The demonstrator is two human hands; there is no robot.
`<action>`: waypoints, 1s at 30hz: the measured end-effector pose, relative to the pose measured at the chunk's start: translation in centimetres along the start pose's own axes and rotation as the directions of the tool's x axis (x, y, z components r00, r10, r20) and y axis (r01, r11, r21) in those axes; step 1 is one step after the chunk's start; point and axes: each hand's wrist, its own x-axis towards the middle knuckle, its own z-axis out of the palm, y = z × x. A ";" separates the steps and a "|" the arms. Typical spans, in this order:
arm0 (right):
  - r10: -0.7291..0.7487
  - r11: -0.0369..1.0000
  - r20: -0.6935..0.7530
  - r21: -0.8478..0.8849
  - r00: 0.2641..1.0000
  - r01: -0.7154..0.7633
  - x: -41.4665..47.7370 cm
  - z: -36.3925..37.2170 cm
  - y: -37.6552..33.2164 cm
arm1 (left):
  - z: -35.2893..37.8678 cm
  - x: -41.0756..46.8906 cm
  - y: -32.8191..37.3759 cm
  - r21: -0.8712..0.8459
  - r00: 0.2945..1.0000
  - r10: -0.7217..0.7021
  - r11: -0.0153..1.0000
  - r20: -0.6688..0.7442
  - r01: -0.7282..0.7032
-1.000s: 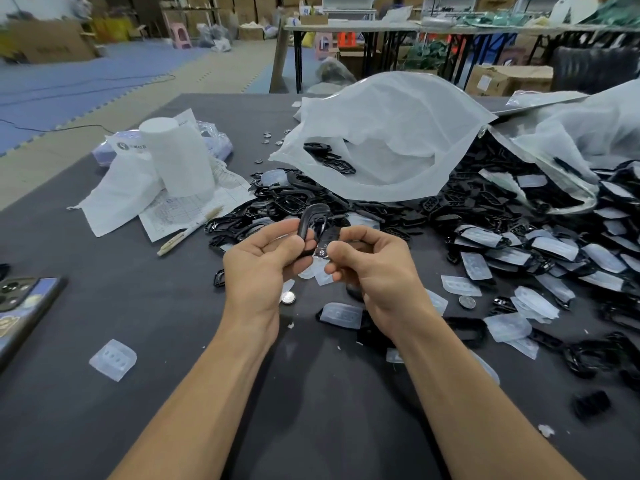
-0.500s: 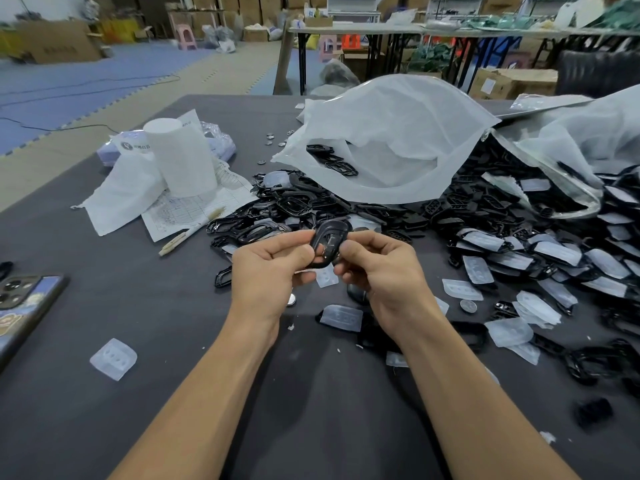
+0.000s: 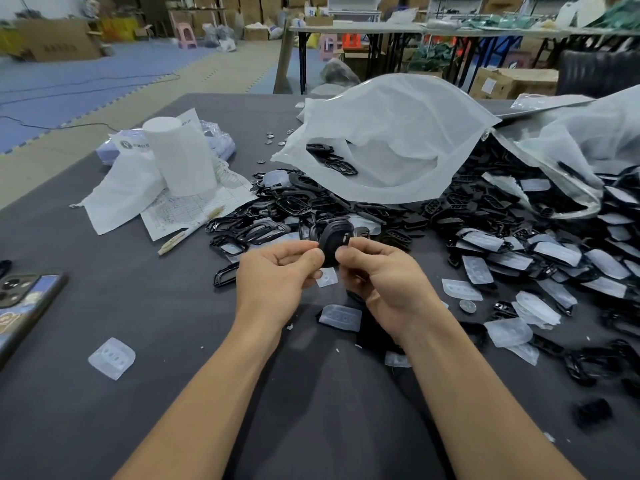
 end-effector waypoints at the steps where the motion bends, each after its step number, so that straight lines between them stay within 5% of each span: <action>1: -0.004 1.000 -0.009 0.022 1.000 0.004 0.0 -0.1 0.0 | 0.1 0.0 0.1 -0.008 1.000 -0.029 1.000 0.001 0.029; 6: -0.296 0.935 -0.007 -0.205 0.955 0.288 0.1 0.0 -0.2 | 0.1 0.0 0.7 -0.101 0.966 -0.251 0.961 0.069 0.257; 12: -0.473 0.604 0.247 -0.608 0.846 0.515 -0.1 -0.2 0.0 | -0.7 0.5 1.1 -0.283 0.941 -0.295 0.900 0.168 0.332; 16: -0.474 0.739 0.058 -0.517 0.879 0.432 0.1 -0.1 0.4 | -1.7 1.3 1.1 -0.312 0.967 -0.253 0.920 -0.009 0.238; 18: -0.548 0.612 -0.002 -0.682 0.836 0.400 0.2 -0.2 0.4 | -2.1 1.8 1.0 -0.342 0.964 -0.233 0.923 -0.128 0.178; 24: -0.452 -0.040 0.260 -0.962 0.853 0.272 0.6 0.9 2.2 | -2.7 2.7 0.2 -0.294 0.949 -0.167 0.952 -0.267 0.085; 26: -0.428 -0.111 0.269 -0.963 0.863 0.246 1.0 1.1 2.2 | -2.6 2.8 0.1 -0.274 0.954 -0.161 0.958 -0.254 0.089; 30: -0.493 -0.073 0.260 -0.963 0.830 0.258 1.1 1.2 2.3 | -2.6 3.1 -0.2 -0.240 0.953 -0.152 0.967 -0.261 0.089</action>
